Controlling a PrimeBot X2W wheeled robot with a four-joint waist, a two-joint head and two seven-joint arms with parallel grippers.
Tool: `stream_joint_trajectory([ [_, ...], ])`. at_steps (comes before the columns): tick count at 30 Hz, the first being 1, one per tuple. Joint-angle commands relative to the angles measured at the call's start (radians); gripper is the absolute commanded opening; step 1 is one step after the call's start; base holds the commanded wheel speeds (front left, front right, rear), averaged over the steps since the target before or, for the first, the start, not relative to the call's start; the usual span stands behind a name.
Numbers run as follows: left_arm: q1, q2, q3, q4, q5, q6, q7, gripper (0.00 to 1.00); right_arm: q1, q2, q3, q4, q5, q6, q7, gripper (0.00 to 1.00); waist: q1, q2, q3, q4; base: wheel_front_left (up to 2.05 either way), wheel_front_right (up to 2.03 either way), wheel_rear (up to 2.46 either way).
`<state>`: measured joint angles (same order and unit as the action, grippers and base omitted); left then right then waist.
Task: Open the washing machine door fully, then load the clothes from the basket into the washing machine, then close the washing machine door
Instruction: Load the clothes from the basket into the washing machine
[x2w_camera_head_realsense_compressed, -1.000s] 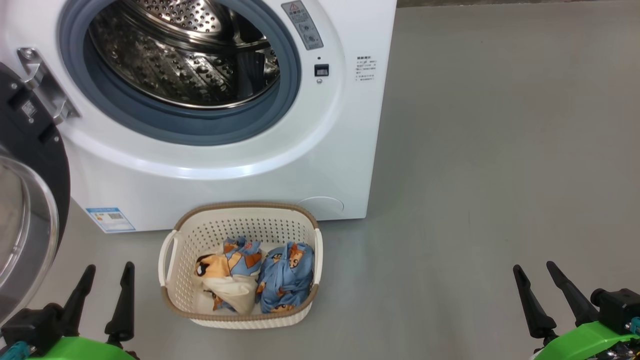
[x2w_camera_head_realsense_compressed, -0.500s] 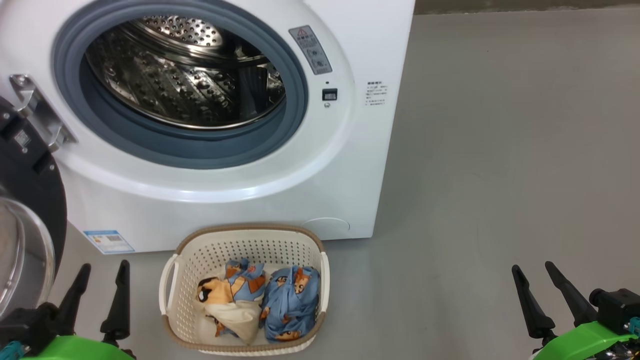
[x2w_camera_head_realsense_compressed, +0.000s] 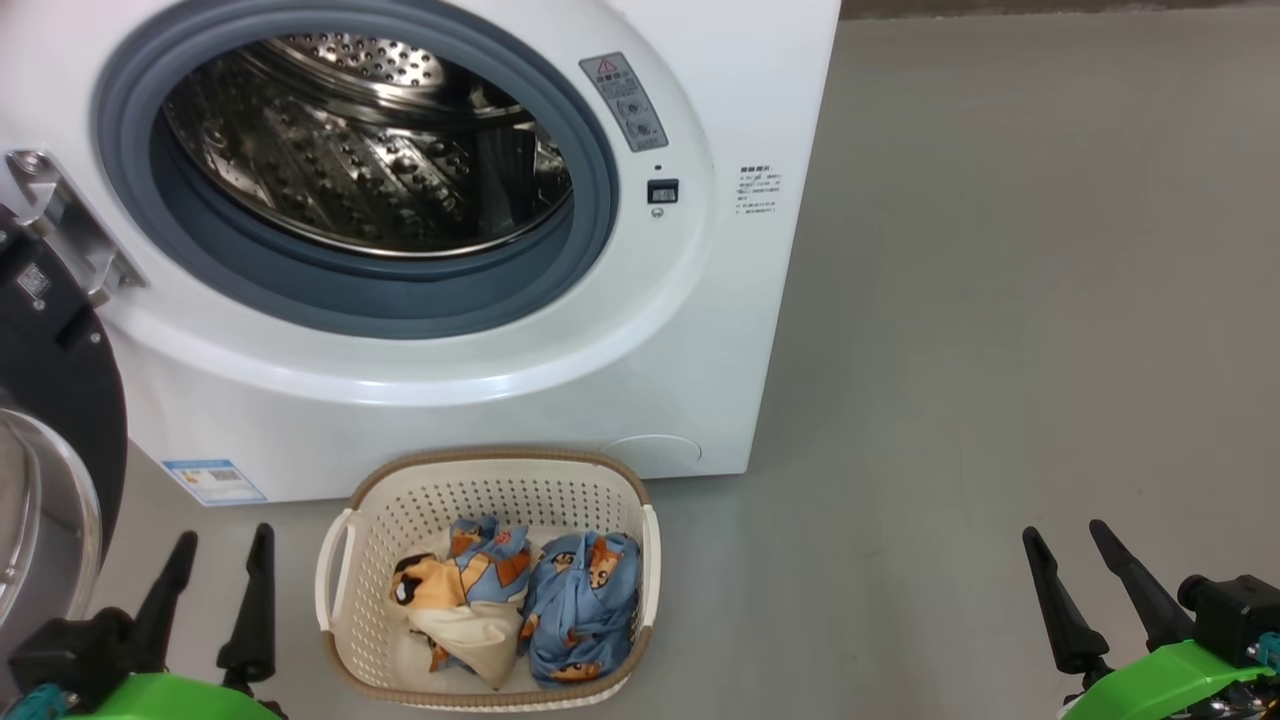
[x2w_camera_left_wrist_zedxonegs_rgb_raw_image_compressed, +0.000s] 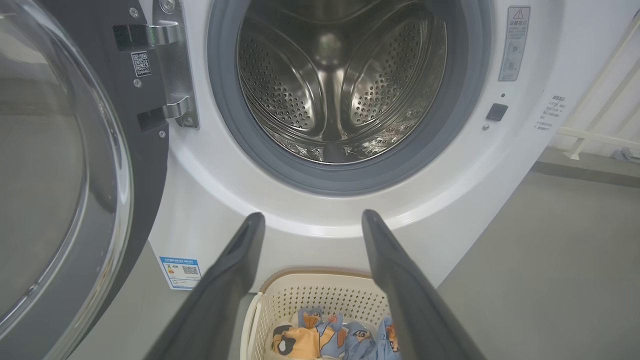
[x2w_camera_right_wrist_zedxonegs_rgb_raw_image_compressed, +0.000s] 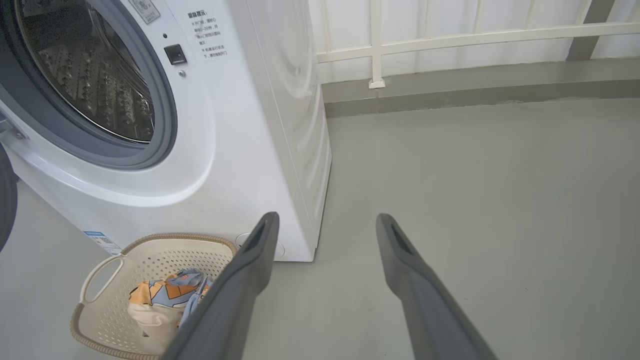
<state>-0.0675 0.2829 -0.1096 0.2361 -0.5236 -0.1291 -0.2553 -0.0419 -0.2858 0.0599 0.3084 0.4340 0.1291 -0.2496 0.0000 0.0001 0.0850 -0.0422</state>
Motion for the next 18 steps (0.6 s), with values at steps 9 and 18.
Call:
stream_joint_trajectory([
  [9, -0.052, -0.002, 0.004, 0.043, -0.01, -0.002, -0.006, 1.0, -0.047, 0.001, 0.018, -0.039, -0.014, 0.002, -0.012, 1.0, 0.0, -0.0001, 0.063, -0.004, 0.0, 0.0, 0.0],
  [18, -0.105, 0.007, -0.043, 0.121, -0.036, -0.002, -0.006, 1.0, -0.084, 0.018, 0.015, -0.055, -0.027, 0.002, -0.012, 1.0, 0.0, -0.0001, 0.14, -0.013, 0.0, 0.0, 0.0],
])
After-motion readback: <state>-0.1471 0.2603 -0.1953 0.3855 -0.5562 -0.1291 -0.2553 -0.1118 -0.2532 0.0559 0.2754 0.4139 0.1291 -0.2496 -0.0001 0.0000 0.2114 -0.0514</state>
